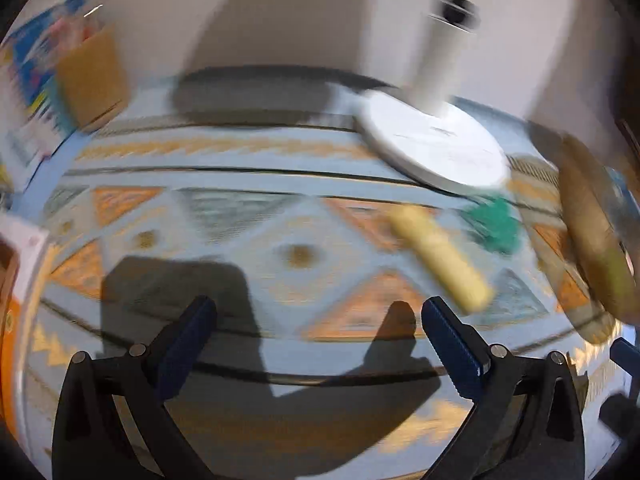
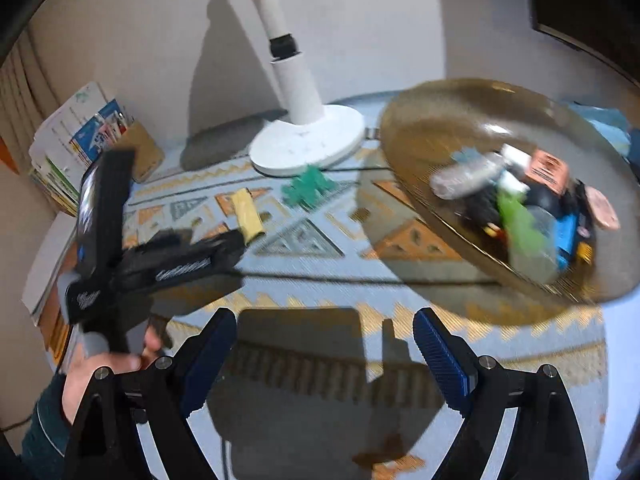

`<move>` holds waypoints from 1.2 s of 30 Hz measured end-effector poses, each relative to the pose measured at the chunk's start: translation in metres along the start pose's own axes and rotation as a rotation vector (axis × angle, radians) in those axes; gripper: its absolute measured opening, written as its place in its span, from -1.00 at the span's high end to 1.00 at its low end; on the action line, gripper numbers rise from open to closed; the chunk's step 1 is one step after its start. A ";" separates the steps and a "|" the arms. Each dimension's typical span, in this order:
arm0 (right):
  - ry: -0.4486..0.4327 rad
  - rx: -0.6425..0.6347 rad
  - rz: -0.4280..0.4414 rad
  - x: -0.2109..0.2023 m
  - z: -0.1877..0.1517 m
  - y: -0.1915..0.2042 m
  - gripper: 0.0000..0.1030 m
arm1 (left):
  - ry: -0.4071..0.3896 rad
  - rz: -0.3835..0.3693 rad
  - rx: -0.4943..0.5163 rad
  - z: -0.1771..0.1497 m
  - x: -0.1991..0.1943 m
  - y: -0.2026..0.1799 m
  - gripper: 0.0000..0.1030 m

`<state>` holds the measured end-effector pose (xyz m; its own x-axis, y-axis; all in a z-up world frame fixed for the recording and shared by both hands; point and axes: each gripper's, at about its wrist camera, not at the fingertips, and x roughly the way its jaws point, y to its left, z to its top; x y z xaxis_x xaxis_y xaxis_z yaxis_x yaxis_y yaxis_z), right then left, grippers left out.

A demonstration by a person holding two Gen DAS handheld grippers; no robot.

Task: Organize rigid objects
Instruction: 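Move both open grippers back from the bowl toward the yellow stick and green tree, then grasp the yellow stick with the left gripper while the right gripper grasps the green tree toy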

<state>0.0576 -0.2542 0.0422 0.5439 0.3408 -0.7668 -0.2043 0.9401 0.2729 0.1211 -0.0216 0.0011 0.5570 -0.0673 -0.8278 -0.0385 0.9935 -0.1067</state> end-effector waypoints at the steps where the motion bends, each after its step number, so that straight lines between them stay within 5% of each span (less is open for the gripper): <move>1: 0.002 0.010 0.012 0.008 0.005 0.004 -0.73 | 0.002 0.000 -0.028 0.001 -0.001 0.013 -0.98; 3: 0.014 0.029 0.042 0.024 0.014 0.012 -0.69 | -0.011 -0.016 -0.095 0.003 -0.006 0.035 -0.98; 5: 0.009 0.040 0.042 0.033 0.022 0.019 -0.35 | -0.031 -0.088 -0.154 0.004 -0.010 0.047 -0.98; 7: 0.001 0.053 -0.005 0.048 0.033 0.024 -0.25 | -0.049 -0.172 -0.162 0.004 -0.009 0.045 -0.98; 13: -0.016 0.168 -0.053 0.085 0.061 0.012 -0.13 | -0.137 -0.234 -0.051 0.000 -0.020 0.024 -0.98; 17: 0.007 0.147 -0.056 0.109 0.079 0.015 -0.12 | -0.100 -0.212 0.017 0.004 -0.013 0.010 -0.98; 20: 0.011 0.052 -0.147 0.113 0.082 0.025 0.22 | -0.075 -0.265 0.008 0.002 -0.012 0.005 -0.98; 30: 0.071 0.207 0.111 0.067 0.040 -0.032 0.39 | -0.016 -0.298 -0.031 0.011 0.007 -0.036 -0.97; 36: 0.014 0.091 0.073 0.046 0.022 -0.030 0.39 | -0.008 -0.225 0.009 0.019 0.019 -0.068 -0.91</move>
<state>0.1071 -0.2667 0.0118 0.5185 0.4084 -0.7512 -0.1674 0.9101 0.3792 0.1502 -0.0887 0.0032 0.5573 -0.2869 -0.7792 0.0953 0.9543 -0.2833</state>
